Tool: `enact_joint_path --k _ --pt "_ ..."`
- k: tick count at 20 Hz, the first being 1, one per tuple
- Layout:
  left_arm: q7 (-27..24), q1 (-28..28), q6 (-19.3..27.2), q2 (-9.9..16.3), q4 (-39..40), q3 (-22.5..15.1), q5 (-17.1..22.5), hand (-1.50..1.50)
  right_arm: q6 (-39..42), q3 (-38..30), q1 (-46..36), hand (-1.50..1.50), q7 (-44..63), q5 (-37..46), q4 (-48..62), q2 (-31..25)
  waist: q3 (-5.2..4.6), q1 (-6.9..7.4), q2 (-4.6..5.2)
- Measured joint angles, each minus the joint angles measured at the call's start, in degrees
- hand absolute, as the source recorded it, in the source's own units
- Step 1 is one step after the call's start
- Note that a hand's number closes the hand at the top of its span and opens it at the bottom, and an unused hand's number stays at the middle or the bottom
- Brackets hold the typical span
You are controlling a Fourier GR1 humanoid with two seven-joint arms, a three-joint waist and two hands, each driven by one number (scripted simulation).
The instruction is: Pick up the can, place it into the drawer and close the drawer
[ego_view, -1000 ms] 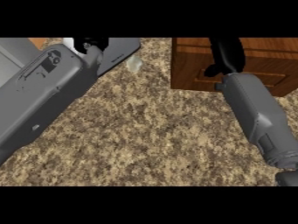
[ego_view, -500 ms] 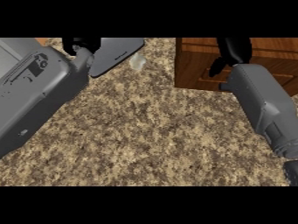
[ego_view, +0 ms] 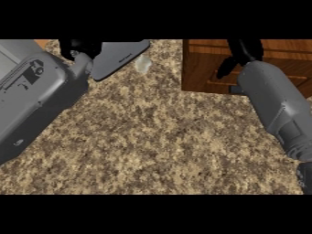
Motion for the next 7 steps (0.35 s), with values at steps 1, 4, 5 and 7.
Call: enact_joint_path --k 1,4,5,7 --pt "0.23 -0.13 0.09 0.13 -0.21 0.02 -0.04 -1.50 1.11 -1.72 -0.23 -1.50 -1.13 -1.83 -0.02 0.18 0.03 -0.12 -0.11" --pt "0.68 0.41 0.23 0.68 -1.02 -0.01 -0.19 -1.50 3.47 -6.68 -0.23 -1.50 -4.51 -7.05 -0.38 0.42 -0.02 -0.09 -0.28" --pt "0.82 0.58 0.45 0.67 -1.33 -0.06 -0.26 -1.50 4.59 -8.19 -0.44 -1.50 -5.59 -8.70 -0.42 0.43 0.03 -0.17 -0.28" --pt "1.02 1.01 0.71 0.88 -1.78 -0.05 -0.50 -1.50 6.16 -10.41 -0.80 -1.50 -7.05 -11.07 -0.40 0.59 -0.01 -0.25 -0.31"
